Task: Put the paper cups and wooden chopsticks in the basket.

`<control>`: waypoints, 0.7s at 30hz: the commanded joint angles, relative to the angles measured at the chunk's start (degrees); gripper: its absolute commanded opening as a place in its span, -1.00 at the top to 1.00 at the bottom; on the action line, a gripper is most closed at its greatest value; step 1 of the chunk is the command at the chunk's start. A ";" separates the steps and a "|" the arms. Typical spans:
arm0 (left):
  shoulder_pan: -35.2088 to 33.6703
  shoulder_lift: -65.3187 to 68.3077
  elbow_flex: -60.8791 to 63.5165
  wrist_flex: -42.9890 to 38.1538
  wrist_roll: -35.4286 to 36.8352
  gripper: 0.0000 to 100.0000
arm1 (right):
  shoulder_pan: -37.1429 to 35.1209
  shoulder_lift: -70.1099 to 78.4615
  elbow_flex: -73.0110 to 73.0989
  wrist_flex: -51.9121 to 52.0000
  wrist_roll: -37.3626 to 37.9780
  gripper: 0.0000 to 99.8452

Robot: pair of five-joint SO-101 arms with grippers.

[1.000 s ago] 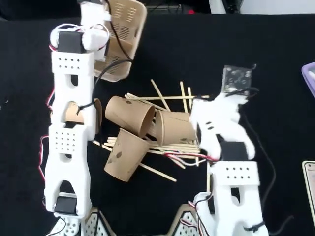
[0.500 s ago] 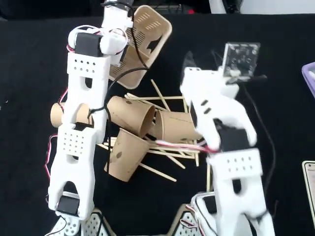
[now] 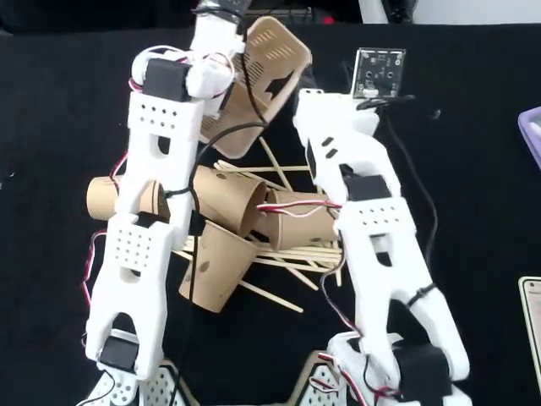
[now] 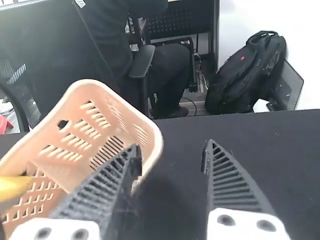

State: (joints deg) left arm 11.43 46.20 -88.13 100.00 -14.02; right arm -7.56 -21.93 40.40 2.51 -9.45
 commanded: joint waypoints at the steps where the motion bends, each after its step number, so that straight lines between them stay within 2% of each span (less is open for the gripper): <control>1: 3.74 -2.90 1.01 1.05 -0.35 0.94 | -1.05 0.66 -0.84 -3.87 0.00 0.59; 9: 5.85 -13.63 16.75 0.97 -0.53 0.94 | 0.18 6.64 -4.53 -3.60 0.00 0.59; 12: 4.79 -17.14 21.32 0.88 -0.53 0.94 | 1.05 9.10 -6.46 -3.52 0.09 0.73; 15: 4.18 -19.08 24.31 0.88 -0.53 0.94 | 1.49 11.65 -9.36 -3.52 5.36 0.99; 18: 3.38 -19.25 24.84 0.79 -0.53 0.94 | 1.49 13.76 -11.65 -0.35 10.81 0.98; 21: 2.33 -19.25 24.66 -0.09 -0.35 0.94 | 1.85 13.41 -12.97 4.84 10.90 0.98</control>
State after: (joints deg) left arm 14.59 29.41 -63.52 100.00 -14.37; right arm -6.77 -7.96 30.73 3.82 -0.31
